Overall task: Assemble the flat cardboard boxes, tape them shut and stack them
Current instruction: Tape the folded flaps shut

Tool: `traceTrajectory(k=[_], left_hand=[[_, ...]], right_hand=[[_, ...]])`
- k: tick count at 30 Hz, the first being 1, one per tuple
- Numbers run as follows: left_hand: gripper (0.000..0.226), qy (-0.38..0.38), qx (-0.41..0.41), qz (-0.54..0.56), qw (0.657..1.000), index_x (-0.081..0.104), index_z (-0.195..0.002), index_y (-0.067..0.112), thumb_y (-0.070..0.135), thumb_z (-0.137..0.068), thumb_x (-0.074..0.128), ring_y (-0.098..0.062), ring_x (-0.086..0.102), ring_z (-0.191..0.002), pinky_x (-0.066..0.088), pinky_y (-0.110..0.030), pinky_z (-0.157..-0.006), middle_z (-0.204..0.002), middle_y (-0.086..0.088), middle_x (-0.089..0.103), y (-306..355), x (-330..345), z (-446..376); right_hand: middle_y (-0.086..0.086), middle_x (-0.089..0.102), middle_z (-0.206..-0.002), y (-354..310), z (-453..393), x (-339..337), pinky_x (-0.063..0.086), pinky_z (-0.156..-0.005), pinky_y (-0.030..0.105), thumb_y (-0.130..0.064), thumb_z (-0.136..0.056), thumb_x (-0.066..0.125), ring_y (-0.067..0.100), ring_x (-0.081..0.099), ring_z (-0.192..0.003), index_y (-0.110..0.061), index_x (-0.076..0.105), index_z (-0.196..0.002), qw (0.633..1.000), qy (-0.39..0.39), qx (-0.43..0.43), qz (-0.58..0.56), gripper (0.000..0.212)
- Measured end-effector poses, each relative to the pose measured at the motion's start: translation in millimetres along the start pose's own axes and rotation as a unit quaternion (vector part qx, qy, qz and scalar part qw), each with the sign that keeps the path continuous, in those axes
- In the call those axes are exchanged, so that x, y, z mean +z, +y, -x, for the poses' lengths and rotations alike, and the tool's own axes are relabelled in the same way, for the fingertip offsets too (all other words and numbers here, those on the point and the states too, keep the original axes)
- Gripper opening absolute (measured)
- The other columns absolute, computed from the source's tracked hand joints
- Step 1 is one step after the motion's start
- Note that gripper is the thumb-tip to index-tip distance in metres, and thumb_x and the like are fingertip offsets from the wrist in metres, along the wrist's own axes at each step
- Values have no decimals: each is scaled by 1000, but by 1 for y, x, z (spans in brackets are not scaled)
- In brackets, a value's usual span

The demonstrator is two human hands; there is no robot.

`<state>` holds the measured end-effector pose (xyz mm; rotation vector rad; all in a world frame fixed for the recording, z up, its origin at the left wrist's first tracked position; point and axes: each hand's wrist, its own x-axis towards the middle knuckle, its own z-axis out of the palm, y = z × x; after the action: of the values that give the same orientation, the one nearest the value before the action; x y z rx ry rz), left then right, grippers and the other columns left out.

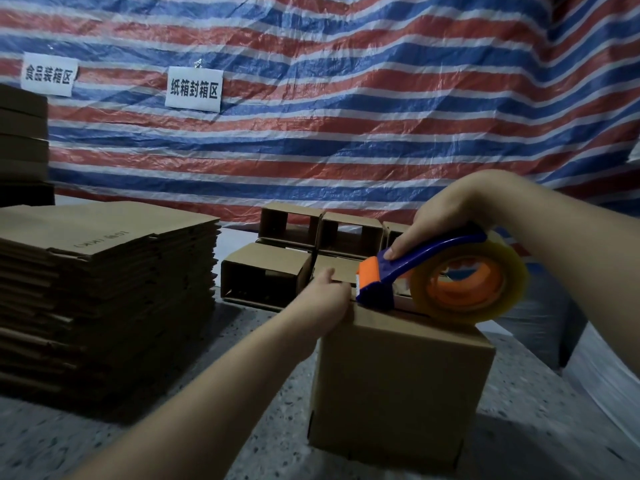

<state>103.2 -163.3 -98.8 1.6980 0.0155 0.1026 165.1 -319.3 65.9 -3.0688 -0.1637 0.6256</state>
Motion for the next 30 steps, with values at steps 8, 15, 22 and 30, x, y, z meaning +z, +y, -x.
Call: traceTrajectory(k=[8,15,22,30], left_hand=[[50,-13,-42,-42,998,36,-151,23,20,-102,41,-27,46,-130,36,-45,-113,-143,-12,47,-5,4,-10],[51,-2,-49,-45,998,35,-152,26,22,-101,43,-27,39,-137,31,-44,-117,-151,-10,39,-9,3,-13],[35,-18,-48,-34,998,54,-135,29,28,-101,50,-27,49,-128,37,-45,-113,-144,-9,48,-10,1,-7],[53,50,265,-405,873,32,-151,30,51,-103,27,-10,32,-141,20,-22,-107,-155,7,38,17,16,24]], right_hand=[[10,78,-85,12,3,-8,56,-54,27,-74,-34,82,21,75,-68,-13,74,-103,1000,3,7,14,93],[13,78,-97,72,11,-17,57,-69,32,-84,-27,85,23,75,-80,-13,76,-108,998,-15,62,22,108],[9,78,-93,90,0,7,57,-63,28,-83,-28,84,20,75,-77,-13,73,-109,997,-34,70,8,107],[7,78,-88,87,5,11,58,-62,27,-80,-40,76,19,75,-74,-15,69,-113,998,-19,64,8,98]])
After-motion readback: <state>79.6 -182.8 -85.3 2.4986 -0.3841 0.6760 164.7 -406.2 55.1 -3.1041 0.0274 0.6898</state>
